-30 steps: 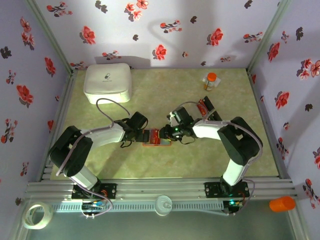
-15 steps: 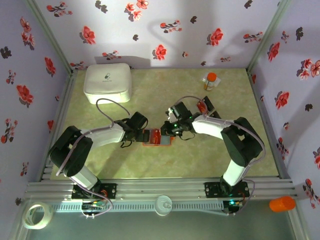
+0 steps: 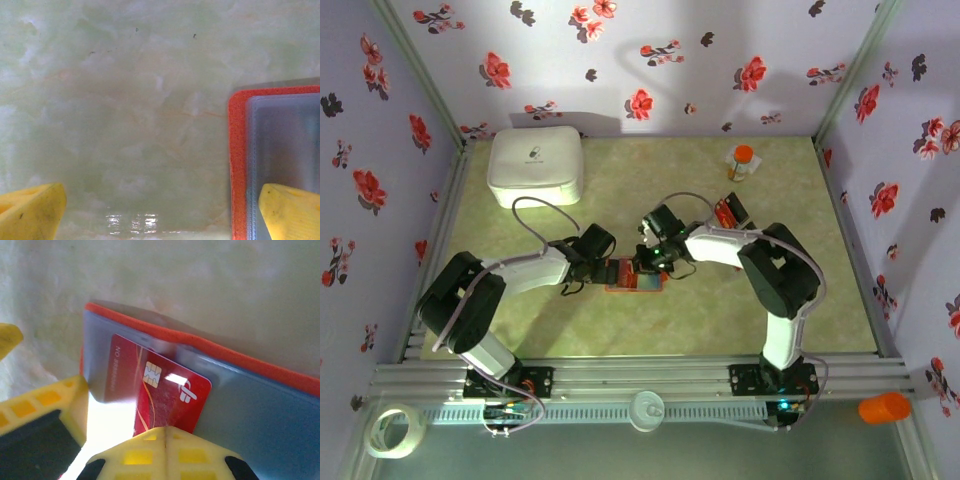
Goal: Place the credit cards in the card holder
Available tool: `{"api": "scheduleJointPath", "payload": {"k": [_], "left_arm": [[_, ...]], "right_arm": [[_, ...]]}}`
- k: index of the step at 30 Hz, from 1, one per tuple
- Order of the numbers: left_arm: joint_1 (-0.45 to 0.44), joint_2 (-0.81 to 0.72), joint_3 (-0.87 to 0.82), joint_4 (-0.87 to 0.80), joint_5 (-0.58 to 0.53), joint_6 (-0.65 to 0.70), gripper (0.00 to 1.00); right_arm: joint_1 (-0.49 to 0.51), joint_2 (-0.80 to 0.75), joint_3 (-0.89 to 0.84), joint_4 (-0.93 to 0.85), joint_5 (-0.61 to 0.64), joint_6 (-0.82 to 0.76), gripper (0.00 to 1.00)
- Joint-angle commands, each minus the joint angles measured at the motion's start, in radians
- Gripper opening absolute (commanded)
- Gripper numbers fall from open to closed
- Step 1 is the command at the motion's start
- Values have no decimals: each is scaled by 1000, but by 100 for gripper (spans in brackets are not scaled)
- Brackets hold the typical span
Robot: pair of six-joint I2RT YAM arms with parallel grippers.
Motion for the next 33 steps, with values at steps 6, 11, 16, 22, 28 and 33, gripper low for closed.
{"api": "scheduleJointPath", "payload": {"k": [6,11,16,22,28,33], "left_arm": [[-10,14,-10,-18,-13,-10,100],[-8,-24,0,-32,-20,-17,100],[1,-77,4,-52,-37,-26,100],[24,-120,-19,-52,-43,-28,100],[35,-103,-44,-42,-40,-27,100],[36,-75,-64,-24,-39,-29,100]], "right_arm": [[53,52,82,-48,17,-7,2],[43,-13,66,-80,45,-20,2],[21,-83,27,-78,65,-12,2],[18,-112,5,-90,94,-4,2],[25,-96,-12,-74,98,11,2],[36,-79,-7,-66,98,19,2]]}}
